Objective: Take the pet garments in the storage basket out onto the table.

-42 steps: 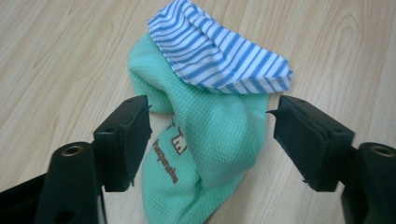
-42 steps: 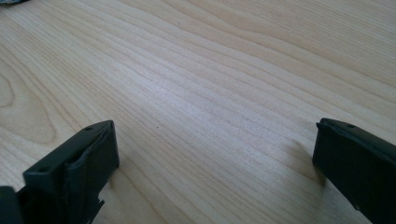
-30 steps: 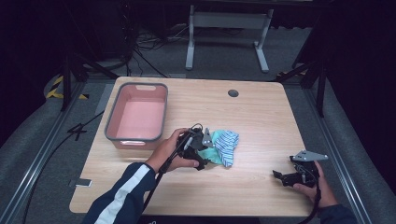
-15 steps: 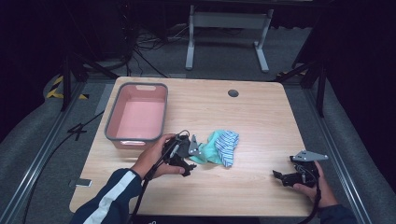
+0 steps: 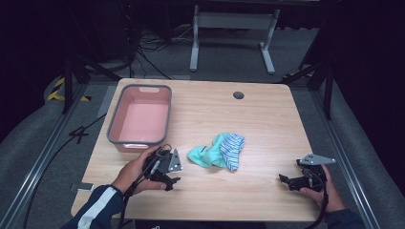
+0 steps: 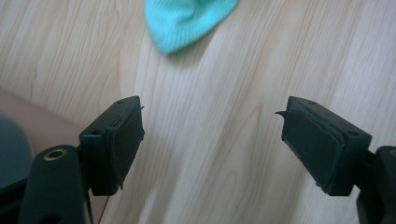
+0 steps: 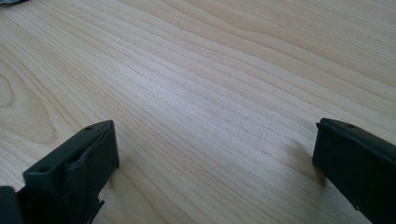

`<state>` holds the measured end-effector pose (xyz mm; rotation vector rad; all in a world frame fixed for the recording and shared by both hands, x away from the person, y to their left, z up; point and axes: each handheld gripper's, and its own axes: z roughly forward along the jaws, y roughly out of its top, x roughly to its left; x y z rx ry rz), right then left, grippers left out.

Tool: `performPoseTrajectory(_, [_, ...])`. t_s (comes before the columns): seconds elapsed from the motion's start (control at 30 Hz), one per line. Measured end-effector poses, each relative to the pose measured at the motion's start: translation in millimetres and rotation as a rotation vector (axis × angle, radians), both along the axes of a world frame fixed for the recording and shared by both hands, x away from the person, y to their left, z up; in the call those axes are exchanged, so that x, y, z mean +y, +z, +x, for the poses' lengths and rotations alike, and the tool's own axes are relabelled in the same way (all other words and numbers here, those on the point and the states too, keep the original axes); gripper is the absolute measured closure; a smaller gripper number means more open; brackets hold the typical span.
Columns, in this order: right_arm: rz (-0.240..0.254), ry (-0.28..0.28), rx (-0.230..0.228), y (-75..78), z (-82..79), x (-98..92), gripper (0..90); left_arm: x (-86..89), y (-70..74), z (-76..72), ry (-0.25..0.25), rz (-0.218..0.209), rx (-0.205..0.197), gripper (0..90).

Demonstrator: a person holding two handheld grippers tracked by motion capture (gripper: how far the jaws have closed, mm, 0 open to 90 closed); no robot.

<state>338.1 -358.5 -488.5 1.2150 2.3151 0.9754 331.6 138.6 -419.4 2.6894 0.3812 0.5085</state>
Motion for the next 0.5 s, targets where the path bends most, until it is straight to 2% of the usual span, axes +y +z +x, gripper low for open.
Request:
performPoseTrajectory(0.13, [0.0,-0.001,0.0,0.0,-0.1,0.0,0.7,18.2,-4.2,-3.7,0.017,0.018,-0.004,20.5])
performPoseTrajectory(0.2, [-0.002,0.0,-0.001,-0.1,0.0,0.0,0.7,27.8,-5.6,-4.9,0.033,0.026,0.005,20.4])
performPoseTrajectory(0.27, [-0.001,-0.001,0.0,0.0,-0.1,0.0,0.7,37.3,-8.0,-6.6,0.058,0.028,-0.002,20.1])
performPoseTrajectory(0.4, [0.0,-0.002,0.0,0.1,-0.2,0.0,0.7,55.3,-13.4,-8.4,0.082,0.0,0.001,20.3])
performPoseTrajectory(0.5, [-0.001,-0.001,0.0,0.1,-0.2,-0.1,0.7,64.8,-16.1,-9.9,0.094,-0.001,0.008,20.2])
